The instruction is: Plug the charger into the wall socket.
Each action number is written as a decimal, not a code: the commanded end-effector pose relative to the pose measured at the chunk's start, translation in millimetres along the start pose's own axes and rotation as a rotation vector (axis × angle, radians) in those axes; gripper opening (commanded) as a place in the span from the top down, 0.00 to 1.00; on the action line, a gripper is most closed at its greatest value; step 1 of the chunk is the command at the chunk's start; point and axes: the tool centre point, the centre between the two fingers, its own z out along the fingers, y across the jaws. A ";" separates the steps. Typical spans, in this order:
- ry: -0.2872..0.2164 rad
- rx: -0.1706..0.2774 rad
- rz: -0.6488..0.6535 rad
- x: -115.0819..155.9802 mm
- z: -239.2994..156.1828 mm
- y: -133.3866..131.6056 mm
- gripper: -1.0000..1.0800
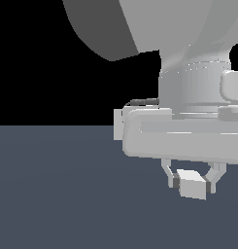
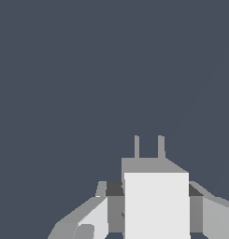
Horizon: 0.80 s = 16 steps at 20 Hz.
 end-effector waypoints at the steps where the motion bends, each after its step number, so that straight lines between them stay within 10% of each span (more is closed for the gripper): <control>1: 0.001 0.000 -0.002 2.4 -2.0 -2.7 1.00; 16: 0.001 0.000 -0.055 62.6 -50.7 -70.8 1.00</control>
